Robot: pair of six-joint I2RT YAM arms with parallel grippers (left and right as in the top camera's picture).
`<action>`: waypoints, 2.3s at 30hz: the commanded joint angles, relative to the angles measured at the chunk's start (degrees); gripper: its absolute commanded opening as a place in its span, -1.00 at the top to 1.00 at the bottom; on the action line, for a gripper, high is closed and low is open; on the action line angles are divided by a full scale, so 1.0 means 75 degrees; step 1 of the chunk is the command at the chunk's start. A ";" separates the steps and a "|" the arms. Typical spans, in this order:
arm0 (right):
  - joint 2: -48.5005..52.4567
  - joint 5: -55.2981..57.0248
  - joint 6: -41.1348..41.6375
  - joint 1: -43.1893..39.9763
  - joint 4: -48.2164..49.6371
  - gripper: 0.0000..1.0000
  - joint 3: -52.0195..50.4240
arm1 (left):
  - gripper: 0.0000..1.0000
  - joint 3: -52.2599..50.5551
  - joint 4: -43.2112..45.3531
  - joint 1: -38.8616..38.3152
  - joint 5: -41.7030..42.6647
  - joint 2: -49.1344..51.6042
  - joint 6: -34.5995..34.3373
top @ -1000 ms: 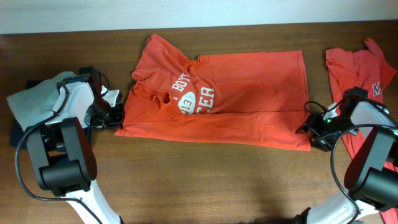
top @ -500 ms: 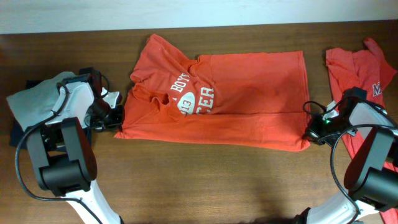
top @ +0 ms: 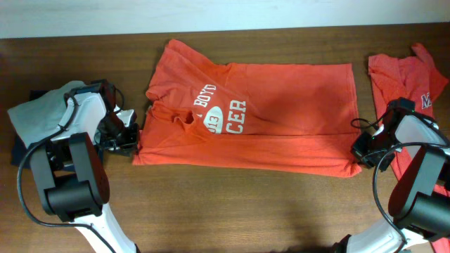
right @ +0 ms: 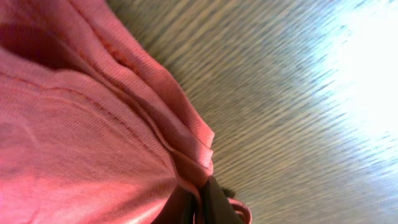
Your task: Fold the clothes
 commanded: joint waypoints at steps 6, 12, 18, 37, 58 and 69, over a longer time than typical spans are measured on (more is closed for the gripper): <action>0.0207 0.1107 0.0219 -0.0070 -0.0356 -0.25 0.0073 | 0.16 0.1265 -0.0778 -0.0012 -0.0128 -0.0099 -0.0017; 0.0201 0.1078 0.0364 -0.0105 -0.1032 -0.42 0.0536 | -0.02 0.2139 -0.1084 -0.0012 0.0184 -0.0099 -0.0012; 0.0201 -0.0589 0.0356 -0.0443 -0.1215 -0.75 0.0629 | -0.17 0.2314 -0.0551 -0.0134 0.1419 -0.0099 0.0070; 0.0201 -0.1478 0.0309 -0.0463 -0.1294 -0.97 0.0629 | -0.65 0.2323 -0.0813 -0.0140 0.1737 -0.0533 -0.0090; 0.0172 -0.2591 -0.0204 -0.0463 -0.1250 -0.77 0.0629 | -0.74 0.2320 -0.0300 -0.1381 -0.0309 -0.0965 -0.0131; -0.3130 -0.4150 -0.1559 -0.0385 -0.1807 -0.66 0.0629 | -0.66 0.2308 0.0697 -0.1466 -0.0839 -0.0163 0.0743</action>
